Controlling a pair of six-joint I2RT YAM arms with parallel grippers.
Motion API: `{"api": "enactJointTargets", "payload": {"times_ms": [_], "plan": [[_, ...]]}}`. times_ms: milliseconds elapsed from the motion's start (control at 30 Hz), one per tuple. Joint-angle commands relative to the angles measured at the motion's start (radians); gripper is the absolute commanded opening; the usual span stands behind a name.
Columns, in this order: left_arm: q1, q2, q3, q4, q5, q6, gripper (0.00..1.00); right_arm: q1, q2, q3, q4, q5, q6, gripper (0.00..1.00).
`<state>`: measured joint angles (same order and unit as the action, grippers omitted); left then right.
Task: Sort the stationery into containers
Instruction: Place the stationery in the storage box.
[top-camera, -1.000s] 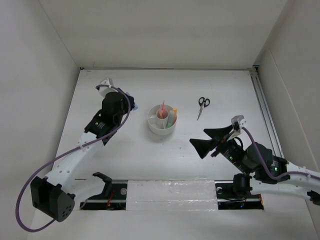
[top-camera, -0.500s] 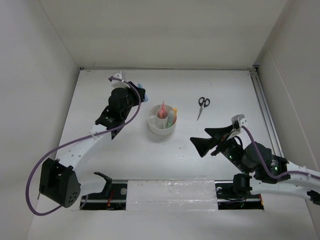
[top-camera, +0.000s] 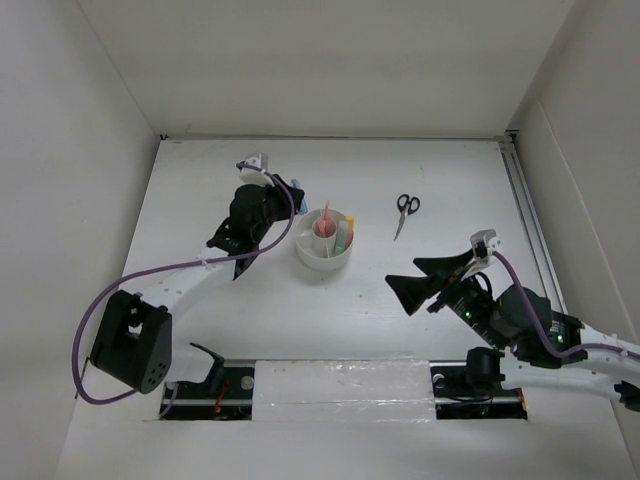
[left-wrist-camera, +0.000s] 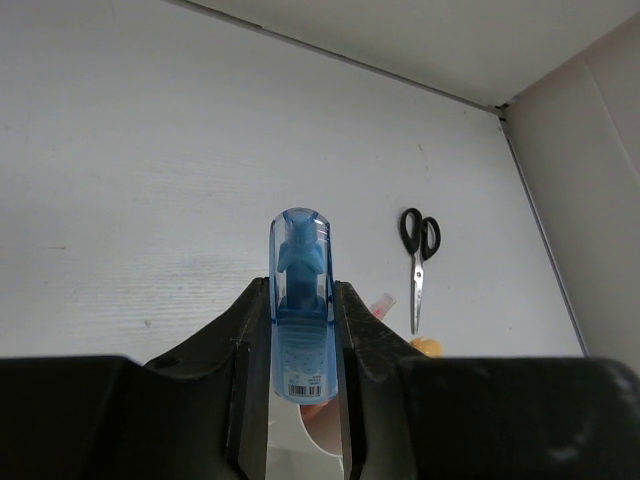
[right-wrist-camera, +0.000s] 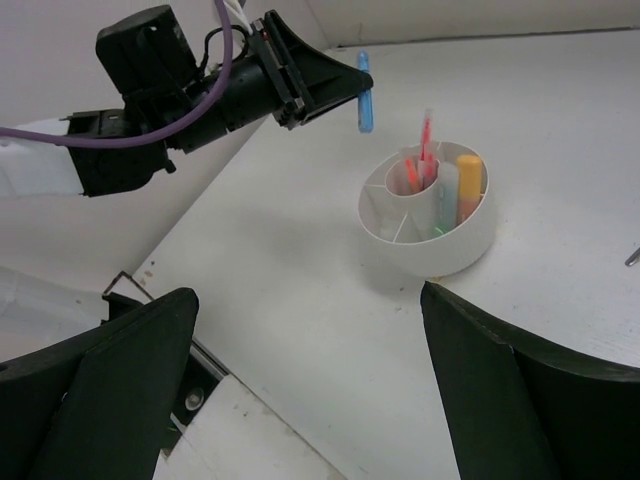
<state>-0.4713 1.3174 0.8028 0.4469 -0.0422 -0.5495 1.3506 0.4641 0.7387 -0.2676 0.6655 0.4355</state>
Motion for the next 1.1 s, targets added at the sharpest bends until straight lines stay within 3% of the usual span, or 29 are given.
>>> {"api": "enactJointTargets", "payload": {"times_ms": [0, 400, 1067], "plan": [[-0.003, 0.006, -0.005, 0.133, 0.048, 0.036, 0.0, 0.01, -0.01, 0.044, -0.009, -0.018, 0.019, 0.99], [-0.003, 0.055, -0.08, 0.263, 0.094, 0.121, 0.0, 0.01, -0.01, 0.034, -0.018, -0.029, 0.019, 0.99], [0.007, 0.137, -0.099, 0.302, 0.131, 0.186, 0.0, 0.01, -0.01, 0.044, -0.018, -0.069, 0.009, 0.98]]}}
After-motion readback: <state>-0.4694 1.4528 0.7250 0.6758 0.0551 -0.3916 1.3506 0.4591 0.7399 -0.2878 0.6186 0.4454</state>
